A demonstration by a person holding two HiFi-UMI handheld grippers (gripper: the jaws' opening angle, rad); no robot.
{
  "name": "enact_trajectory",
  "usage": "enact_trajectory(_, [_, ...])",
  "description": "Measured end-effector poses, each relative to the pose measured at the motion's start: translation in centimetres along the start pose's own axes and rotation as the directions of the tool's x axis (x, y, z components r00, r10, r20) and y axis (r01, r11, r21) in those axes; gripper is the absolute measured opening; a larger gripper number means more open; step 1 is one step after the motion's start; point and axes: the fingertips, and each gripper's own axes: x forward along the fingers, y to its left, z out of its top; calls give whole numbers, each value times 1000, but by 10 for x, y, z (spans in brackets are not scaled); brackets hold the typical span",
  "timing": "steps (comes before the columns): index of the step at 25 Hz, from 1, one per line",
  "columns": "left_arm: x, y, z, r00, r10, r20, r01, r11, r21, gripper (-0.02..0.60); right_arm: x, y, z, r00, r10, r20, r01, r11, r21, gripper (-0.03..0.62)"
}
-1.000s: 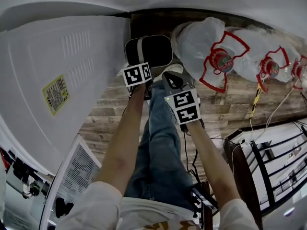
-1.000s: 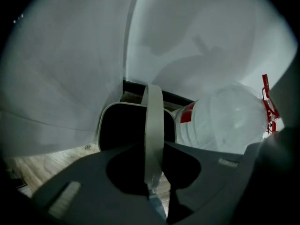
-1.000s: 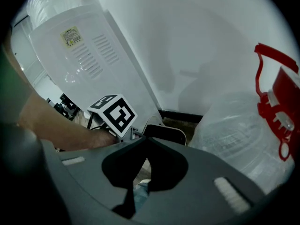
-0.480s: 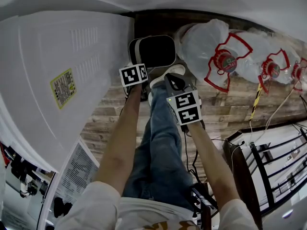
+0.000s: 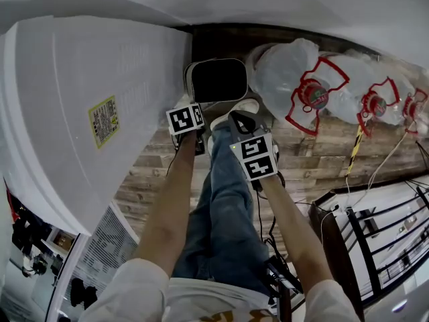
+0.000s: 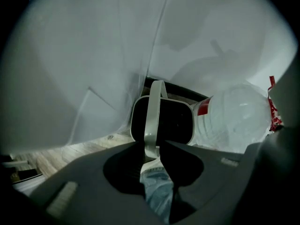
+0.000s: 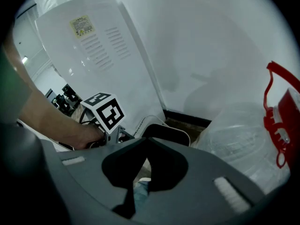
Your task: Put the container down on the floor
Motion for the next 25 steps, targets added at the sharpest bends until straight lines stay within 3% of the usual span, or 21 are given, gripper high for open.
enact_trajectory(6, [-7, 6, -1, 1000, 13, 21, -13, 1000, -11, 98, -1, -1, 3, 1000, 5, 26, -5, 1000, 21, 29])
enact_trajectory(14, [-30, -13, 19, 997, -23, 78, 21, 1000, 19, 98, -23, -4, 12, 997, -11, 76, 9, 1000, 21, 29])
enact_trajectory(18, [-49, -34, 23, 993, -70, 90, 63, 994, 85, 96, -44, -1, 17, 994, -12, 109, 6, 998, 56, 29])
enact_trajectory(22, [-77, -54, 32, 982, -113, 150, 94, 987, 130, 77, -63, 6, 18, 995, -21, 95, 15, 998, 57, 29])
enact_trajectory(25, [-104, -71, 31, 972, -162, 171, 118, 964, 238, 57, -81, 17, 20, 997, -3, 81, -1, 998, 56, 29])
